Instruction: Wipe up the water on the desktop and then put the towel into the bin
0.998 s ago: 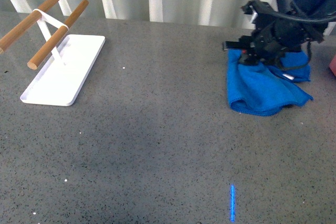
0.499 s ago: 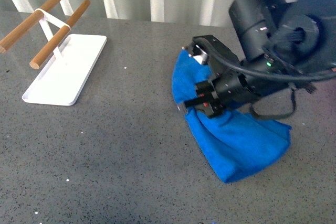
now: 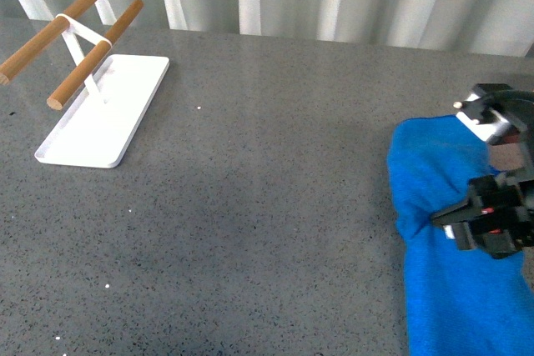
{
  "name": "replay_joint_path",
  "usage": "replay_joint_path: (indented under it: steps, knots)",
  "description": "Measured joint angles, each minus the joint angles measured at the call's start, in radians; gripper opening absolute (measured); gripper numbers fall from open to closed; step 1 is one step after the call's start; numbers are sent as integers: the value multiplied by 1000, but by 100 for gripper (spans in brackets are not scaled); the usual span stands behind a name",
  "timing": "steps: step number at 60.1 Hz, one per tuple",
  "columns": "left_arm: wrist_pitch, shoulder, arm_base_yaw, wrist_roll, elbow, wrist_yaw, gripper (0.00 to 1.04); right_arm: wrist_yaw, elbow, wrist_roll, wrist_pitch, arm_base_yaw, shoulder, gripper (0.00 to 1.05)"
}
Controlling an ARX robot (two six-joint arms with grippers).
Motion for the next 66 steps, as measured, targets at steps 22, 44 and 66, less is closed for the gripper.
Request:
replay_joint_path:
  steps: [22, 44, 66]
  knots:
    - [0, 0, 0, 0, 0, 0, 98, 8, 35, -119, -46, -197, 28, 4]
    - [0, 0, 0, 0, 0, 0, 98, 60, 261, -121, -137, -142, 41, 4]
    - [0, 0, 0, 0, 0, 0, 98, 74, 629, -124, -346, -173, -35, 4]
